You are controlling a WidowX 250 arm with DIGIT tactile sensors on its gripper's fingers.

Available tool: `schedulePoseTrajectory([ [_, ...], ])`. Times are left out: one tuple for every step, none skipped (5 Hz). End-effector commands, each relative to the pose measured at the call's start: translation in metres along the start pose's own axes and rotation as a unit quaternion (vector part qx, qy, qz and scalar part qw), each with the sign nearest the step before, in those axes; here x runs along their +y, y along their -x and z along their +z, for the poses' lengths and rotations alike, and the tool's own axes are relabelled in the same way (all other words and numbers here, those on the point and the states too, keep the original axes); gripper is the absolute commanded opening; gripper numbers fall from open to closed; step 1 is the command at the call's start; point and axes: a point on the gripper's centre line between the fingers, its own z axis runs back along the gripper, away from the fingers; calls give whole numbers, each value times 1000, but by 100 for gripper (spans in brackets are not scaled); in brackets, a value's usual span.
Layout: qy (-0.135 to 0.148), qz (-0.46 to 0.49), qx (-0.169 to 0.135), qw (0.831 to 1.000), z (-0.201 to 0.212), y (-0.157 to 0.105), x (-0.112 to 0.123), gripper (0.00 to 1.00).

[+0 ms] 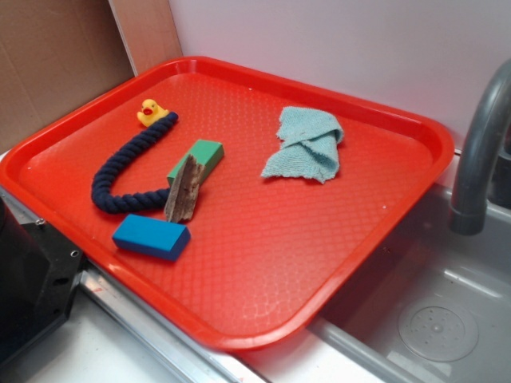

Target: Grab the wood chip.

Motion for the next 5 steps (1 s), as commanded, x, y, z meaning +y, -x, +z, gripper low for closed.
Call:
schedulePoseTrajectory([
  [0, 0, 0, 1000, 0, 0, 0, 100],
  [-4, 54, 17, 998, -54, -26, -8, 100],
  [57, 83, -18, 995, -101, -31, -16, 100],
  [43, 65, 18, 997, -142, -31, -8, 100],
  [-11, -14, 38, 999, -175, -31, -5, 100],
])
